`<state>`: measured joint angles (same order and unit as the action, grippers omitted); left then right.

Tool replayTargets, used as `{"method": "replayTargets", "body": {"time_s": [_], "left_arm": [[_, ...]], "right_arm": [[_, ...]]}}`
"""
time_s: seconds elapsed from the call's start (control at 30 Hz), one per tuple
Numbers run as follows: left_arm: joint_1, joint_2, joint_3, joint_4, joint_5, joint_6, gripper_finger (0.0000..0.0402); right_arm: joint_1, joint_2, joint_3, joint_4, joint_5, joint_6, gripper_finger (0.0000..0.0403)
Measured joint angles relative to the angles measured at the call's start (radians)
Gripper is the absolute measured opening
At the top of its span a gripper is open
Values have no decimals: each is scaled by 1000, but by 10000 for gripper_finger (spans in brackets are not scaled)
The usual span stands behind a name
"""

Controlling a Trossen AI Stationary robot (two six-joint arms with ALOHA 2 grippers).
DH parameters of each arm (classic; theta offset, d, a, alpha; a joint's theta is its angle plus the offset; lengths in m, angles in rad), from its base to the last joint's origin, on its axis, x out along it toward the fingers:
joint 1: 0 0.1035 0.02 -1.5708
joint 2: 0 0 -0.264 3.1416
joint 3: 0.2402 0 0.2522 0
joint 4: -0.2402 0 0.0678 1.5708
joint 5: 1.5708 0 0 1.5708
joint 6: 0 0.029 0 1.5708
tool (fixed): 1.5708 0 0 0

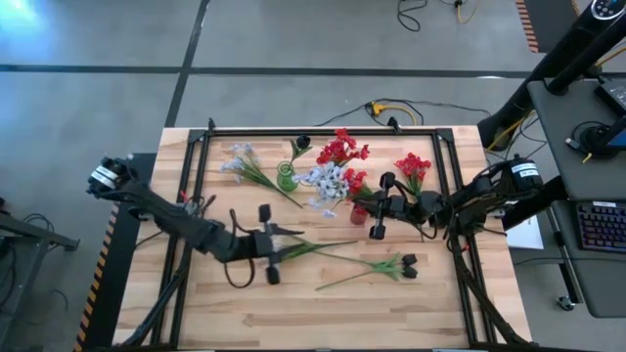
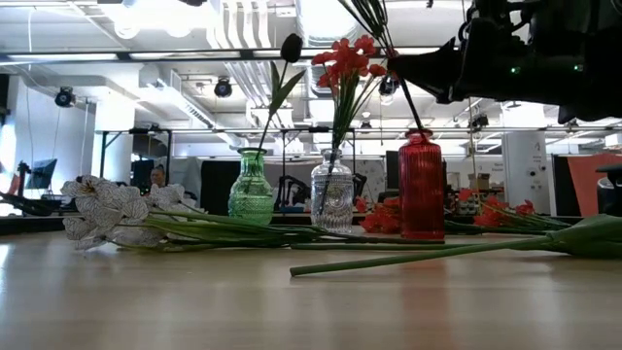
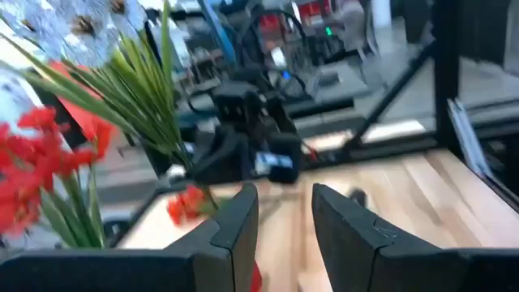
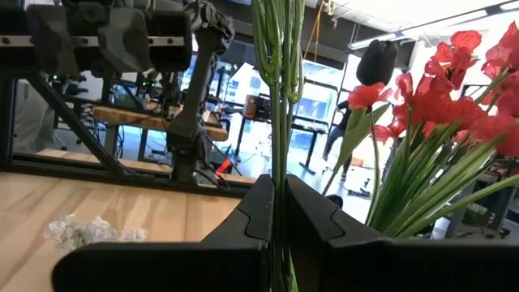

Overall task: Sort flowers into vase by color
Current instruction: Put the middle left white flowers into the red vase

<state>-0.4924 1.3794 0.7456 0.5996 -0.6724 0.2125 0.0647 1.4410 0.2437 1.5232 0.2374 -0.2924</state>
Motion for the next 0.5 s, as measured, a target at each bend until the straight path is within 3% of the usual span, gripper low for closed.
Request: {"method": "replayTargets", "body": {"time_s": [0.17, 0.3, 0.5], "left_arm": [[65, 122, 0, 259, 18, 117, 102], [120, 209, 0, 453, 159, 140, 102], [216, 307, 18, 544, 209, 100, 102]], "right_arm": [[0, 0, -1, 36, -13, -10, 13], [0, 0, -4, 39, -35, -11, 13], [0, 0, -5, 41, -35, -13, 13]]}}
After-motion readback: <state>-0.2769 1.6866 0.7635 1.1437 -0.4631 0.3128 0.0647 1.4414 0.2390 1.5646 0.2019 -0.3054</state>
